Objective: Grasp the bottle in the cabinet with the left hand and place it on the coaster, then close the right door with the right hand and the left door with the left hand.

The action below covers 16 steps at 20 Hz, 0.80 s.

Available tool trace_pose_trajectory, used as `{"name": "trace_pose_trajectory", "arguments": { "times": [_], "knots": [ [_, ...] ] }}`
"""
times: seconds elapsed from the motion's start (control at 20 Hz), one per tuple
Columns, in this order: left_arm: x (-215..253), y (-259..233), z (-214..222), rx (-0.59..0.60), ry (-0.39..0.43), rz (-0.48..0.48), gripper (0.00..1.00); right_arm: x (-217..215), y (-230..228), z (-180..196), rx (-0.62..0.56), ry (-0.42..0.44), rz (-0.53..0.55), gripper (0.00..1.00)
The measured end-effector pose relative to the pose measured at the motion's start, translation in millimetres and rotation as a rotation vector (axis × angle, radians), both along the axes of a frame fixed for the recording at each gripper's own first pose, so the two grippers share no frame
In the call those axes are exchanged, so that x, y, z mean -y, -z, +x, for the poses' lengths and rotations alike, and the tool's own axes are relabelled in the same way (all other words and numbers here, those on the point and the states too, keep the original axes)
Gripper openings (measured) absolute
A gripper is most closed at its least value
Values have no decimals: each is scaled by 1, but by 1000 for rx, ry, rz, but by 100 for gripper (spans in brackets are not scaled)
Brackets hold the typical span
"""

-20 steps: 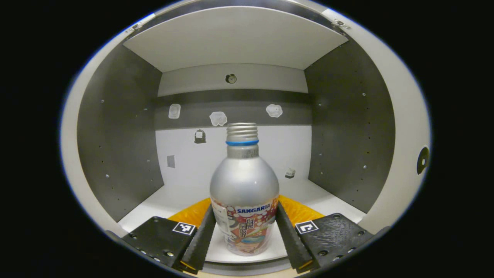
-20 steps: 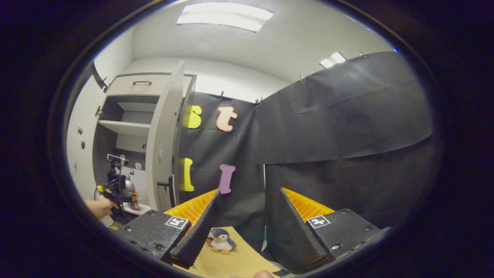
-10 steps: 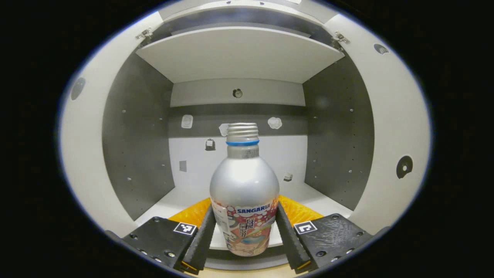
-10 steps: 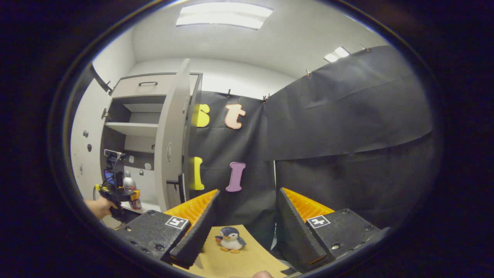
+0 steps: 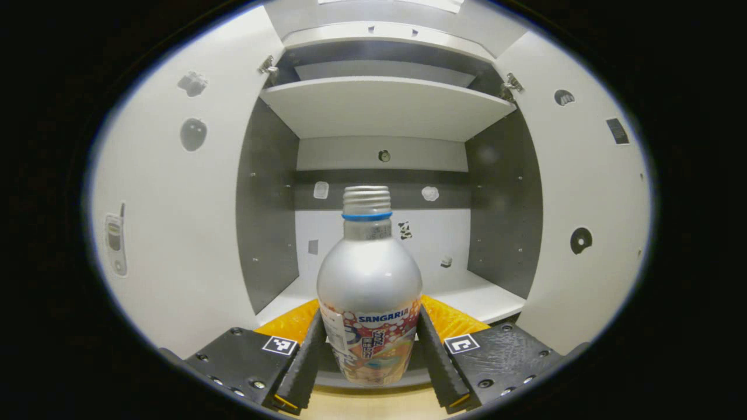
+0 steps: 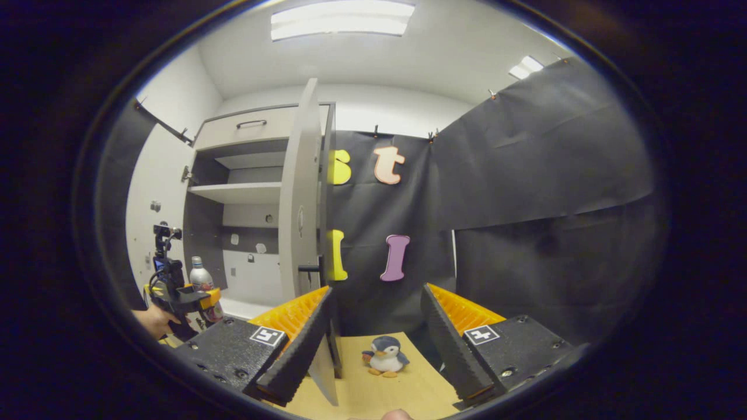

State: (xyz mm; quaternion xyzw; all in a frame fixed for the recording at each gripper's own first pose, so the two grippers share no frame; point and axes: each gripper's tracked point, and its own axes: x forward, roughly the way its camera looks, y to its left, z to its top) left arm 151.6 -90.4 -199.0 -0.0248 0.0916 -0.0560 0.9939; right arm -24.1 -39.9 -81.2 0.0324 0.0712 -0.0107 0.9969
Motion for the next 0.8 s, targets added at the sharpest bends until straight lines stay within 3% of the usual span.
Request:
{"name": "trace_pose_trajectory", "arguments": {
  "times": [0.25,0.6,0.7,0.8],
  "knots": [
    [-5,5,-37,30,-8,14,81,-21,12,0,-34,-56,13,96],
    [1,21,-82,56,-14,-2,77,-21,17,2,-43,-53,10,97],
    [5,26,-95,81,-7,4,81,-21,18,1,-45,-50,7,96],
    [11,38,-106,65,5,-2,77,-21,21,1,-54,-48,8,96]
  ]
}}
